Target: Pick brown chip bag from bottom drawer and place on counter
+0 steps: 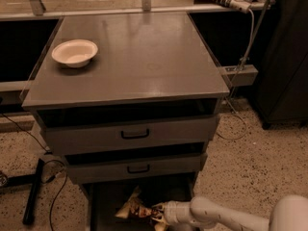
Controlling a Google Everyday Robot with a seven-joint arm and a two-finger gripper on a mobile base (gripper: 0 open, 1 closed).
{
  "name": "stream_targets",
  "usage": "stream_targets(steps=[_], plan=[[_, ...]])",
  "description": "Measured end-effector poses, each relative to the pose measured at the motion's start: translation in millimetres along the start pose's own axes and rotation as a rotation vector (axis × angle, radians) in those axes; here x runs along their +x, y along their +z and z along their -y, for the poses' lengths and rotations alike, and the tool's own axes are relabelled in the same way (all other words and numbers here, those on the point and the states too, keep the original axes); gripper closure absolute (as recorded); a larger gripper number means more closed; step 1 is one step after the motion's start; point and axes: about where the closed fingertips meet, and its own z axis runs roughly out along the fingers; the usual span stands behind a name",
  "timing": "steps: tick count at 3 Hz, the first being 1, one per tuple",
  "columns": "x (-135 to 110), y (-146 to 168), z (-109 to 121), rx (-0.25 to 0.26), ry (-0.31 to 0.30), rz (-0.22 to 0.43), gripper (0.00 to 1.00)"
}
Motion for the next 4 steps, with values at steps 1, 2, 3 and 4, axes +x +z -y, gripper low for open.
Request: stream_targets(steps=[1,2,3,4], plan=[[-25.8,-21.9,2.0,0.006,-0.039,0.025,1.00],[-50.4,-43.7,5.7,0.020,-0.072,0.044,1.00],[-80.2,-72.6,15.6,0.038,-0.119,0.042,1.00],[-110.2,-109.7,21.7,0.051,-0.159,-0.023,1.00]])
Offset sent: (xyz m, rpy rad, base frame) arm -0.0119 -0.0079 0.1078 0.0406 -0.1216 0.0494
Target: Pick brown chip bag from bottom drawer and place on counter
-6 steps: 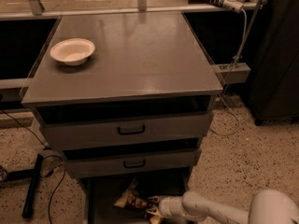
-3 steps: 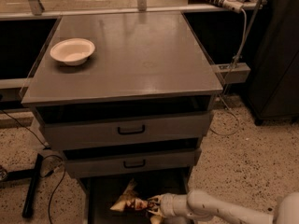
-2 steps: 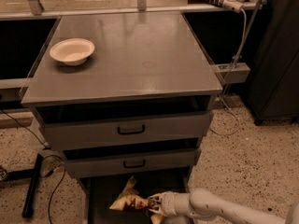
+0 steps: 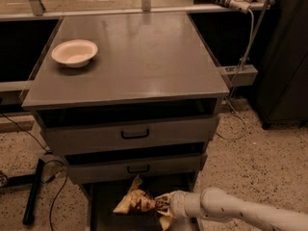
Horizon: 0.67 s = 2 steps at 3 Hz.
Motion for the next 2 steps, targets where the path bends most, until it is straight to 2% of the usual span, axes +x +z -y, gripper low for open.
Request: stream_targets(steps=[1,2], plan=[[-30.2,-50.2,2.0,-0.003,-0.001,-0.065,1.00],[-52.6,-117.7,26.6,0.012,-0.038,-0.134,1.00]])
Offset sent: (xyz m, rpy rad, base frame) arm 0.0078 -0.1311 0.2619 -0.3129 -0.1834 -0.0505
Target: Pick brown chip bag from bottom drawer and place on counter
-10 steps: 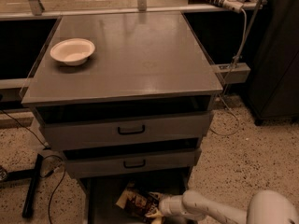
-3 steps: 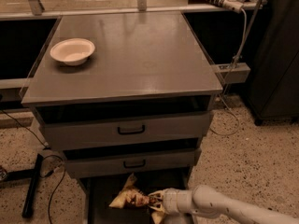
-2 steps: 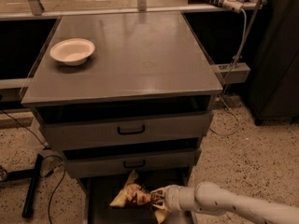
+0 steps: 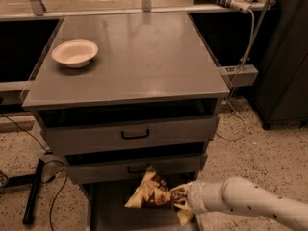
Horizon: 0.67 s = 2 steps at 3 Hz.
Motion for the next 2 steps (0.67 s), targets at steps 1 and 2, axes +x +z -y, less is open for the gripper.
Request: stream_targets(steps=[1,2], plan=[[-9.4,-26.4,20.6,0.018,-0.059,-0.044,1.00],[-9.4,-26.4,20.5,0.018,-0.059,-0.044,1.00]])
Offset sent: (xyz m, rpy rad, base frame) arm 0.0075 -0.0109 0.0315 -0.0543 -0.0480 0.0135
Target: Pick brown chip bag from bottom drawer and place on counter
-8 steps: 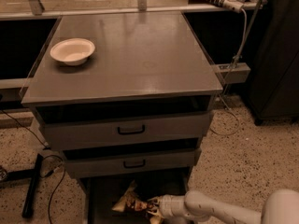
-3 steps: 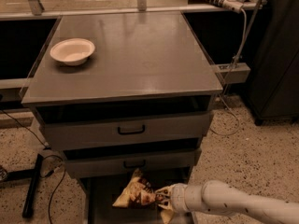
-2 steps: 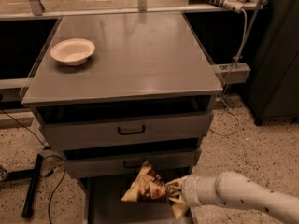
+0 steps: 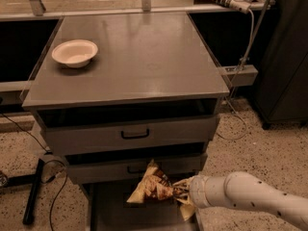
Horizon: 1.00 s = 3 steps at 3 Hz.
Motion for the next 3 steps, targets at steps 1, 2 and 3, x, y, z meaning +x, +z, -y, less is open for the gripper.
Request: stream_targets(steps=[1,2,3], plan=[[-5.6,-8.0,4.5,-0.004,-0.019,-0.008,1.00],[-27.9,-38.1,22.8,-0.024,-0.072,-0.027,1.00],[-61.2,-83.4,51.1,-0.048,-0.149,-0.062,1.00]])
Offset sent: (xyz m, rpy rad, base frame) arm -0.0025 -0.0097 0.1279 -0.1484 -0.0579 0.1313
